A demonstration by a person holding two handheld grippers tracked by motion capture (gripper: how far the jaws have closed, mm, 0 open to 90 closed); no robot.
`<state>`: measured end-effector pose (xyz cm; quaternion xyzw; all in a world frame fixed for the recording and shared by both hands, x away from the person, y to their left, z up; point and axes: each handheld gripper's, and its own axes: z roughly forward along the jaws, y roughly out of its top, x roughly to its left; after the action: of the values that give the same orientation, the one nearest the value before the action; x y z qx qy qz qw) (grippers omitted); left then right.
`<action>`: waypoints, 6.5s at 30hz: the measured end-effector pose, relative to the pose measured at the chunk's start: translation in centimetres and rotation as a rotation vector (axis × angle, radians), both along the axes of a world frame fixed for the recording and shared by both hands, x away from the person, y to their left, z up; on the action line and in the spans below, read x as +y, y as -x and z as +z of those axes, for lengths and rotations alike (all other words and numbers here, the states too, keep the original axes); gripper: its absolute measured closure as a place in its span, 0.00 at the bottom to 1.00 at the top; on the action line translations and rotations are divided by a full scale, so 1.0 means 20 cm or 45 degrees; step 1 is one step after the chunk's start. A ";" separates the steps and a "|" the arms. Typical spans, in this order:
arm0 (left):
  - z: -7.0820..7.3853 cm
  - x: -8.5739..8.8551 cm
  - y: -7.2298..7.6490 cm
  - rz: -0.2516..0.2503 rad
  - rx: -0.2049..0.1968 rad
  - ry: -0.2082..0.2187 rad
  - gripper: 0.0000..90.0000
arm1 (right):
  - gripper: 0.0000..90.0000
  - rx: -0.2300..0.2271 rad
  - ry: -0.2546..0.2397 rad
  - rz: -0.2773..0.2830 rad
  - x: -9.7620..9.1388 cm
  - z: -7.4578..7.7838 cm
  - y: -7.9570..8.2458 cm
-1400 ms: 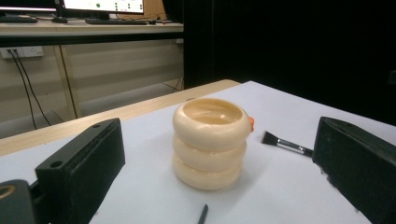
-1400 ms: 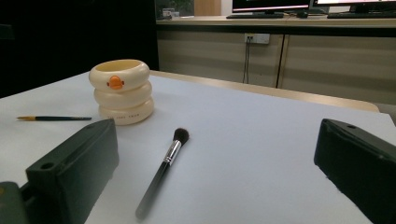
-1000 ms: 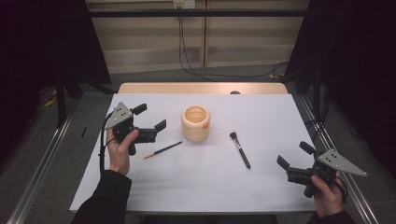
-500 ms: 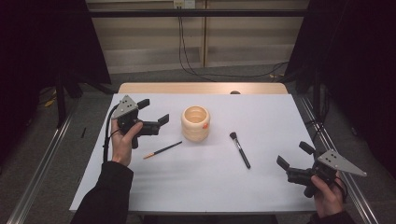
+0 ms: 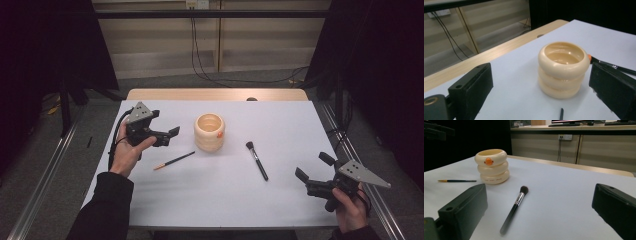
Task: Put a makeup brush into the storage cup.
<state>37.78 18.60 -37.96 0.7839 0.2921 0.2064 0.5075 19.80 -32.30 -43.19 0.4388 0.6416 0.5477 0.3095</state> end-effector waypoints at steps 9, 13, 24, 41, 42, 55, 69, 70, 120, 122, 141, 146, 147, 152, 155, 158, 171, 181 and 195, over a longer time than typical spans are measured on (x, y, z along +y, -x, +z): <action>0.01 0.00 -0.02 0.002 0.123 -0.116 0.06 | 0.00 0.012 -0.007 -0.010 0.00 0.00 0.00; 0.01 -0.01 -0.02 -0.006 0.192 -0.193 0.08 | 0.00 0.009 -0.004 -0.005 0.00 0.00 0.00; 0.00 -0.02 -0.05 -0.100 0.356 -0.359 0.07 | 0.00 0.011 -0.006 -0.001 0.00 0.00 0.00; -0.07 -0.08 -0.08 -0.178 0.580 -0.671 0.15 | 0.00 0.010 0.003 0.015 0.00 0.00 0.00; -0.07 -0.08 -0.08 -0.178 0.580 -0.671 0.16 | 0.00 0.012 0.003 0.015 0.00 0.00 0.00; -0.19 -0.11 -0.11 -0.236 0.744 -0.876 0.26 | 0.00 0.003 0.005 0.013 0.00 0.00 0.00; -0.25 -0.12 -0.11 -0.294 0.789 -0.943 0.32 | 0.00 0.011 0.006 0.001 0.00 0.00 0.00; -0.25 -0.11 -0.12 -0.297 0.779 -0.949 0.37 | 0.00 0.010 0.008 0.000 0.00 0.00 0.00; -0.33 -0.17 -0.12 -0.380 0.831 -1.021 0.93 | 0.00 0.017 0.013 0.017 0.00 0.00 0.00; -0.32 -0.17 -0.11 -0.387 0.834 -1.029 0.93 | 0.00 0.020 0.011 0.018 0.00 0.00 0.00; -0.32 -0.14 -0.10 -0.350 0.824 -0.972 0.93 | 0.00 0.017 0.003 0.016 0.00 0.00 0.00; -0.31 -0.12 -0.10 -0.354 0.840 -0.918 0.93 | 0.00 0.020 -0.008 0.015 0.00 0.00 0.00; -0.31 -0.12 -0.10 -0.354 0.840 -0.918 0.93 | 0.00 0.016 0.002 0.017 0.00 0.00 0.00; -0.32 -0.10 -0.09 -0.347 0.826 -0.893 0.93 | 0.00 0.019 -0.002 0.014 0.00 -0.01 0.00; -0.31 -0.08 -0.09 -0.358 0.833 -0.899 0.93 | 0.00 0.019 -0.001 0.012 0.00 -0.01 0.00; -0.31 -0.07 -0.09 -0.343 0.835 -0.863 0.93 | 0.00 0.019 -0.001 0.013 0.00 -0.01 0.00; -0.25 -0.06 -0.05 -0.338 0.768 -0.856 0.93 | 0.00 0.021 -0.018 0.005 0.00 0.00 0.00; -0.21 -0.03 0.03 -0.398 0.743 -0.753 0.93 | 0.00 0.033 -0.005 0.021 0.00 -0.01 -0.01; -0.17 -0.08 0.11 -0.462 0.693 -0.723 0.93 | 0.01 0.072 0.001 0.111 0.02 0.00 -0.02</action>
<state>35.61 17.03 -41.39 0.9570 0.2043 -0.0283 0.2041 20.26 -31.94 -43.17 0.4257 0.6687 0.5478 0.2673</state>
